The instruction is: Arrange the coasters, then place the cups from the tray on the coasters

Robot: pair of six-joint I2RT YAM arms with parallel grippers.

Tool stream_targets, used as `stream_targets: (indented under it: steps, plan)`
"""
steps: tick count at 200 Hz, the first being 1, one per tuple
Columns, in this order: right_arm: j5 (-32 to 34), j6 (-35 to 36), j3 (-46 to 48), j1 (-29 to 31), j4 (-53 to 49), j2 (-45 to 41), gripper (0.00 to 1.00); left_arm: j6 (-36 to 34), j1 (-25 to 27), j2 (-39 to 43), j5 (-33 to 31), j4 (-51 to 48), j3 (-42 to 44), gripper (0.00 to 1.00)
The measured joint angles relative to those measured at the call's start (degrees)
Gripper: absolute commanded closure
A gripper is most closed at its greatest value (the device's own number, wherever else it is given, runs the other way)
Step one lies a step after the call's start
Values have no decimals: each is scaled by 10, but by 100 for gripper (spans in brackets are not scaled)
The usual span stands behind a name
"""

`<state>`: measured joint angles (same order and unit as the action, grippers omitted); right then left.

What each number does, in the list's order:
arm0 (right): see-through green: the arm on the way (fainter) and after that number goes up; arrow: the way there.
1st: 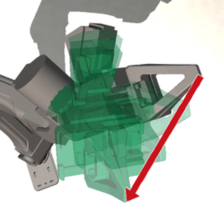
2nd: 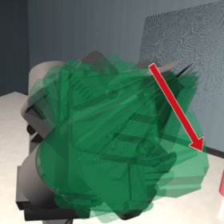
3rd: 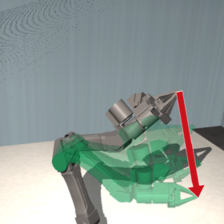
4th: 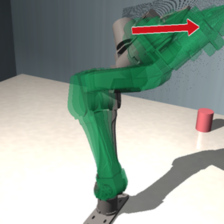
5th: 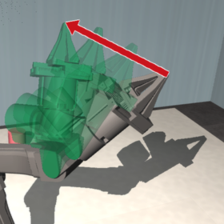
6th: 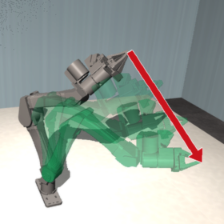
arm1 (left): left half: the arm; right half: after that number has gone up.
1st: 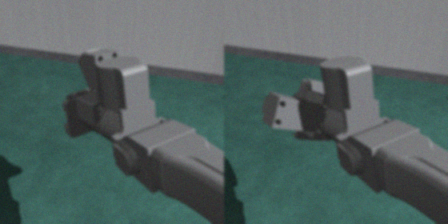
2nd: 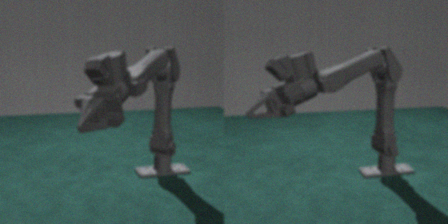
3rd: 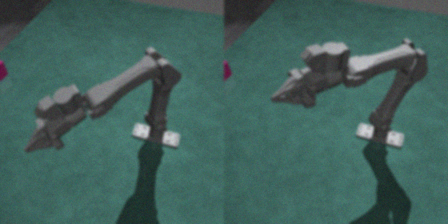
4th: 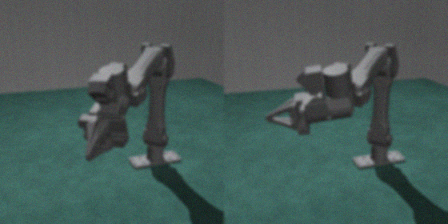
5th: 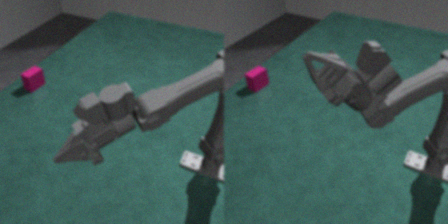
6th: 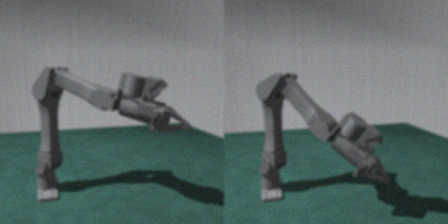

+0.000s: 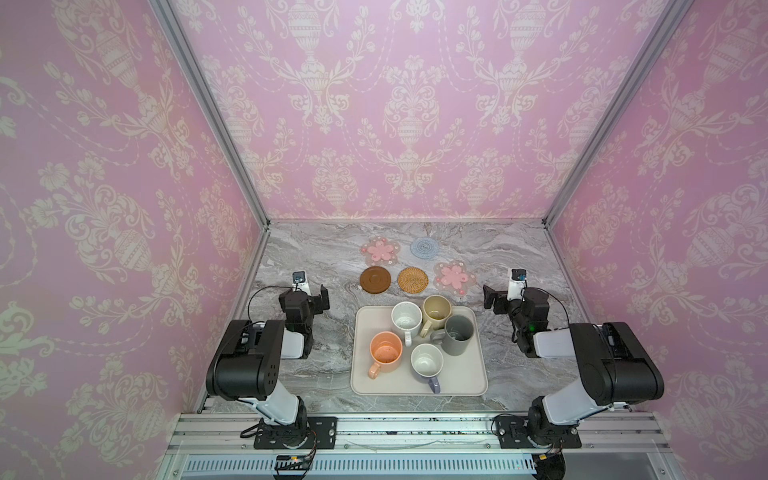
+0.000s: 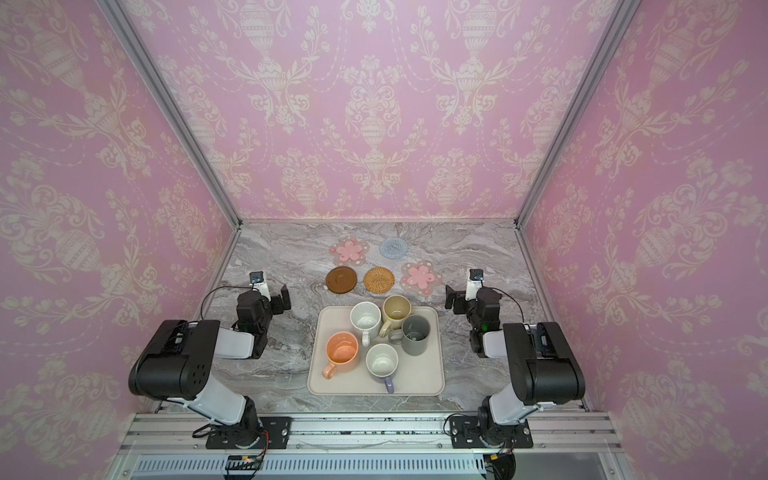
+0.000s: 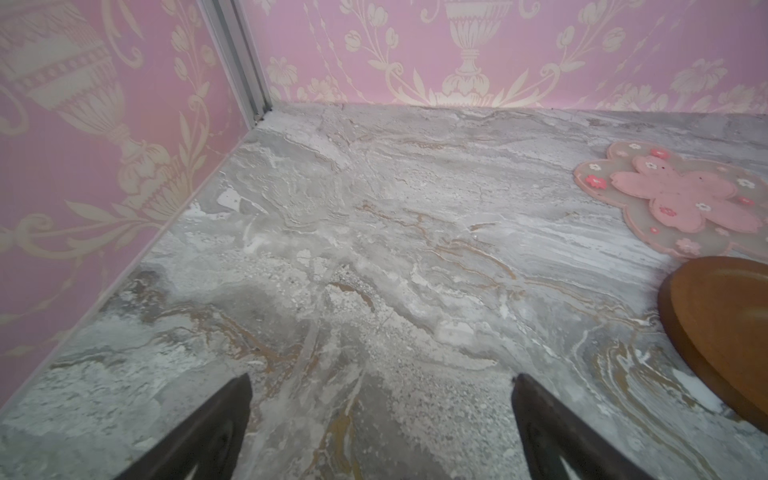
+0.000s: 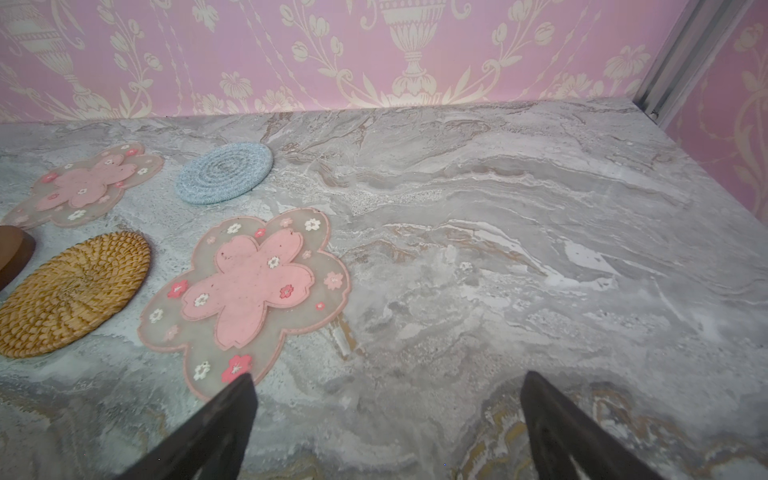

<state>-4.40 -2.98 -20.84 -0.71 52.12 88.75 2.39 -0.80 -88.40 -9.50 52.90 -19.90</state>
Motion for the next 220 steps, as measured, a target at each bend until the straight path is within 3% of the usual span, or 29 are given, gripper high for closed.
stream_targets:
  steps: [43, 102, 136, 183, 220]
  plan:
    - [4, 0, -75, 0, -140, -59, 1, 19, 3, 132, -32, -146, -58, 1]
    - [3, -9, -79, 14, -292, -214, 1, 72, 33, 183, -48, -353, -154, 1]
    - [9, -20, -83, 24, -385, -322, 1, 78, 86, 220, -54, -404, -156, 1]
    - [29, -31, -112, 43, -513, -415, 2, 93, 107, 284, -54, -436, -155, 1]
    - [45, -48, -123, 65, -589, -443, 3, 105, 115, 306, -34, -471, -155, 14]
